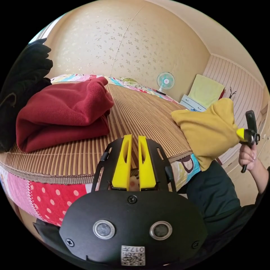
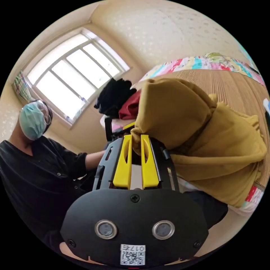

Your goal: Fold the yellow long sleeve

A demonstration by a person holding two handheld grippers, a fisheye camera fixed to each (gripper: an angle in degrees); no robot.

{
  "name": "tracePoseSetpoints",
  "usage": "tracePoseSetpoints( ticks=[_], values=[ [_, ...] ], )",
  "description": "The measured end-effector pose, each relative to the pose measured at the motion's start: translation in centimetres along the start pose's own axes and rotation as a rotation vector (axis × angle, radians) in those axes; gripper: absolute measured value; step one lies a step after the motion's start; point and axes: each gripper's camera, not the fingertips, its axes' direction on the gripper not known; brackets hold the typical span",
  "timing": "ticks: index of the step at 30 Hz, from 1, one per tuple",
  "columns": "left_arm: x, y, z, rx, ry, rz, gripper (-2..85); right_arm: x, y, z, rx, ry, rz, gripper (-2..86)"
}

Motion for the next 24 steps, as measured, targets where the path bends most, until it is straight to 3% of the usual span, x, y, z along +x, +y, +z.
tracePoseSetpoints(
  ticks=[2, 4, 7, 12, 14, 17, 19, 21, 23, 24],
  values=[
    [-0.3, -0.2, -0.1, 0.001, 0.016, -0.012, 4.4, -0.5, 0.6, 6.7, -0.256, 0.003, 0.004, 2.0],
    [-0.8, -0.4, -0.4, 0.005, 0.046, -0.031, 4.6, -1.3, 1.7, 10.3, -0.378, -0.055, -0.025, 1.6],
    [-0.1, -0.7, -0.7, 0.004, 0.03, -0.012, 5.1, -2.3, 2.1, 12.1, -0.414, 0.059, -0.048, 2.1],
    [0.8, -1.4, -1.1, 0.001, 0.007, 0.006, 5.1, -1.8, -1.9, 7.6, -0.264, 0.191, -0.059, 3.2],
    [0.6, -1.7, -1.4, 0.003, 0.018, -0.007, 4.8, -1.5, -3.9, 4.6, -0.089, 0.299, -0.008, 5.2],
    [0.4, -2.2, -1.8, 0.007, 0.033, -0.024, 4.7, 0.3, -4.4, 0.0, 0.254, 0.157, 0.147, 7.7],
    [0.5, -2.6, -2.3, 0.008, 0.039, -0.025, 5.1, 1.7, -5.0, 0.1, 0.275, 0.18, 0.193, 9.9],
    [0.6, -3.0, -2.6, 0.007, 0.053, -0.017, 6.0, 3.9, -5.8, 2.9, 0.12, 0.335, 0.254, 11.5],
    [0.6, -3.5, -3.0, 0.005, 0.068, -0.017, 6.4, 7.9, -5.5, 9.1, -0.213, 0.443, 0.345, 11.1],
    [0.6, -3.8, -3.3, 0.007, 0.078, -0.016, 6.6, 7.8, -5.2, 9.5, -0.192, 0.446, 0.326, 10.7]
  ],
)
